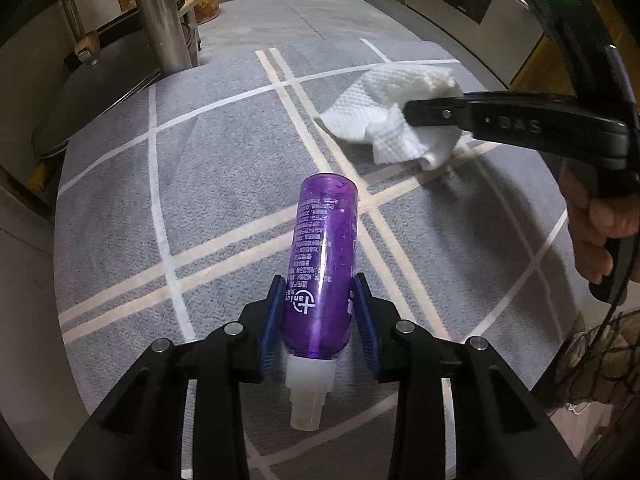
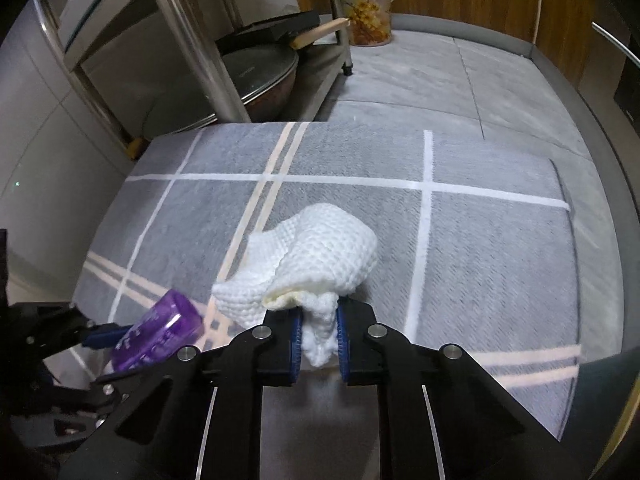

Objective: Collect trash
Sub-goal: 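Carry the purple spray bottle and white towel over the bin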

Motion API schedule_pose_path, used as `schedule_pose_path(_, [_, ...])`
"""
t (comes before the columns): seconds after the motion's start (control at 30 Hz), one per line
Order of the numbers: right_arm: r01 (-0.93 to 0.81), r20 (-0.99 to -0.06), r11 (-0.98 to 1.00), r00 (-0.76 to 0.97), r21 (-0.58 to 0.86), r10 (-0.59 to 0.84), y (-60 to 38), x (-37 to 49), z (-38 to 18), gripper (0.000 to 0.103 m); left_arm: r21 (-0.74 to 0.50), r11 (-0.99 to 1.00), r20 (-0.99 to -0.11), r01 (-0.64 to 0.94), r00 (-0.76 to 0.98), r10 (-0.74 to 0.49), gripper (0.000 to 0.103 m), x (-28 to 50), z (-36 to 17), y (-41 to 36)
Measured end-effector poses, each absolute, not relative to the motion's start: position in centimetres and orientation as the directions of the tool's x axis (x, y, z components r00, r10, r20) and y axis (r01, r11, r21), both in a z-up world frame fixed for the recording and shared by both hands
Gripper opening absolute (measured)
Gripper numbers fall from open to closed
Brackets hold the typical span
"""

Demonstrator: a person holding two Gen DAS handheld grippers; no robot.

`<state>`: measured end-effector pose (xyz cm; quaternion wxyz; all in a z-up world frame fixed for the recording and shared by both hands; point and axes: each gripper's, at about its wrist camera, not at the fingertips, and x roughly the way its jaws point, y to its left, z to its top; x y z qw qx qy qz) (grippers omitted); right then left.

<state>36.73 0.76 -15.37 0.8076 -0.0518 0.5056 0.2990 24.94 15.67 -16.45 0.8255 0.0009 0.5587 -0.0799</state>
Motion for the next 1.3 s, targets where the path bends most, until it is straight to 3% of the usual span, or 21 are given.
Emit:
schedule_pose_path(0.67, [-0.518, -0.79, 0.849, 0.476, 0.103, 0.386, -8.0, 31.4, -4.9, 0.015, -0.05, 0.973, -0.839, 0.223, 0.519, -0.162, 0.032, 24.5, -8.7, 10.0])
schedule_pose_path(1.3, [-0.413, -0.675, 0.907, 0.647, 0.08, 0.354, -21.3, 24.0, 3.9, 0.015, -0.109, 0.902, -0.673, 0.417, 0.637, -0.375, 0.032, 21.2, 4.3, 0.6])
